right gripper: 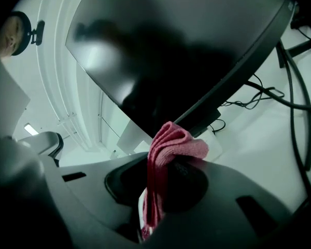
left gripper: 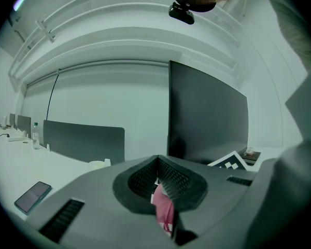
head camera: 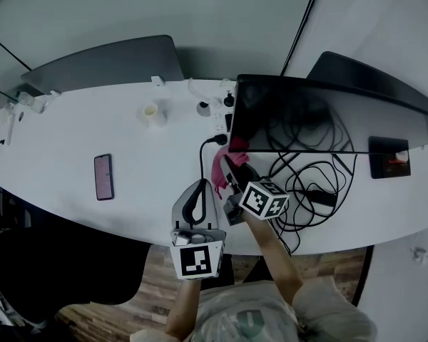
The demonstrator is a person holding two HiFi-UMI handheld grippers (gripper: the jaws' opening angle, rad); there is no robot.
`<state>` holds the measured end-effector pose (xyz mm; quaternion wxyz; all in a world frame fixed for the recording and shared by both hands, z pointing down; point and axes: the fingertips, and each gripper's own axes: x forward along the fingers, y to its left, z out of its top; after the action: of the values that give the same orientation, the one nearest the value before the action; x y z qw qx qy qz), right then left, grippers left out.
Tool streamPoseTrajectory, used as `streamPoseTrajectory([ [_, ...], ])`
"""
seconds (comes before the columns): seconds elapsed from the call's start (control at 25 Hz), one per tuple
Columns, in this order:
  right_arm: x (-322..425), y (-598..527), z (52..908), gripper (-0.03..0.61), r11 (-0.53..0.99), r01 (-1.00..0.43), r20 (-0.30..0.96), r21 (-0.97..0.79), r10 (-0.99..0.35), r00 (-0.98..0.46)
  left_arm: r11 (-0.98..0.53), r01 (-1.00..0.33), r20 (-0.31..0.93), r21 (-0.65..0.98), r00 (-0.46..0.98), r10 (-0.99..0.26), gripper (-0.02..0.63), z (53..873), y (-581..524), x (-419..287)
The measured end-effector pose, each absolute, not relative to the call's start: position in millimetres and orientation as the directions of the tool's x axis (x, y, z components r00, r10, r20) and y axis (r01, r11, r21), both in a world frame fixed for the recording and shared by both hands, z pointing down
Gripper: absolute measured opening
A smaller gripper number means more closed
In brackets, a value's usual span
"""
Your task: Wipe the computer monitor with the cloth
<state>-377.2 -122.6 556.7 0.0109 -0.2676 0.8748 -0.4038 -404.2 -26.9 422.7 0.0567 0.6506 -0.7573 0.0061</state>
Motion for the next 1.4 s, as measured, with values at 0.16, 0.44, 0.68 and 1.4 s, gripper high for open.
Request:
streamPoseTrajectory([
  [0.16, -378.4, -117.9, 567.8, 0.055, 0.504, -0.467, 0.202, -0.727, -0.493, -0.846, 0.163, -0.985, 0.097, 0.06, -0.157, -0.983, 0.015, 424.1, -24.1, -412.8],
  [0.44, -383.1, -91.9, 572.6, 0.055, 0.494, -0.474, 0.223, -0.728, -0.484, -0.846, 0.183, -0.982, 0.135, 0.051, -0.175, -0.975, 0.015, 433.1, -12.4, -420.2],
  [0.68, -390.6, -100.2, 547.6, 0.055, 0.513, -0.488, 0.178, -0.706, -0.539, -0.824, 0.221, -0.974, 0.123, 0.057, -0.212, -0.969, 0.015, 429.1, -2.0, -426.2],
  [1.4, -400.3, -106.4, 417.7, 0.055, 0.655, -0.407, -0.069, -0.637, -0.574, -0.816, 0.319, -0.947, 0.021, 0.02, -0.319, -0.948, 0.015, 380.5, 18.0, -448.5],
])
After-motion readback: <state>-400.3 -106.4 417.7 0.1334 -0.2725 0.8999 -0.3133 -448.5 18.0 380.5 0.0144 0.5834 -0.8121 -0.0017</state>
